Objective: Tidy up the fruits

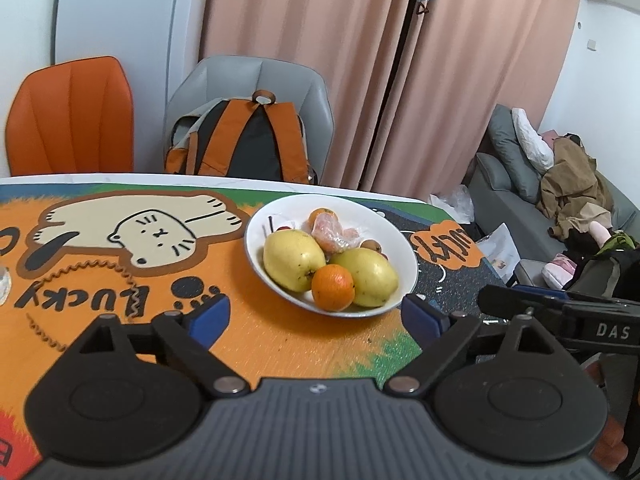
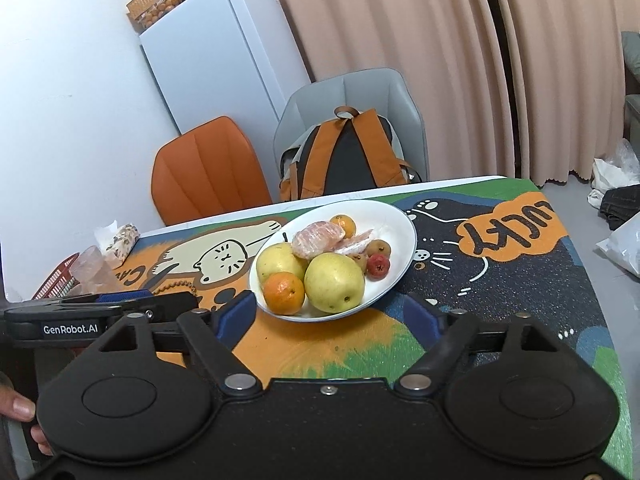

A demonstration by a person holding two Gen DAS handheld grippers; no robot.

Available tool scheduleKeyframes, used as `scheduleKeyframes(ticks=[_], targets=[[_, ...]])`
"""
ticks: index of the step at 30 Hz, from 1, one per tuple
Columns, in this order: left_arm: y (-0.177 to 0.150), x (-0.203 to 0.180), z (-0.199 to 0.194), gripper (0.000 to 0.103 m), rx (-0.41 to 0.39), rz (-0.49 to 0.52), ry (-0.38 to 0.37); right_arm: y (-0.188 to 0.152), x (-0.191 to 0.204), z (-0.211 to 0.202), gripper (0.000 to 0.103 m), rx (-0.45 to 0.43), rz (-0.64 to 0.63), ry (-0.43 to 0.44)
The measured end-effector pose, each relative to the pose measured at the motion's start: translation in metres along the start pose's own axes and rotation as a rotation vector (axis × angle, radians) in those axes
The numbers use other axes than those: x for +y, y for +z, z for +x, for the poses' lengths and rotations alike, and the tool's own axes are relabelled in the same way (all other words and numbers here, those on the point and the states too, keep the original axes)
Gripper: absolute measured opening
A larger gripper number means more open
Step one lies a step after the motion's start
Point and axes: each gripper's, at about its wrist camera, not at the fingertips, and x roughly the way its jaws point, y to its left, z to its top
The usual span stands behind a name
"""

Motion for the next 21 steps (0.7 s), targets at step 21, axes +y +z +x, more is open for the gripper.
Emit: scheduleKeyframes(ticks=[21], targets=[[-0.030, 0.012, -0.050, 0.103, -0.059, -0.001, 0.020, -0.023, 0.028, -0.042, 0.103, -0.046, -0.026, 0.003]])
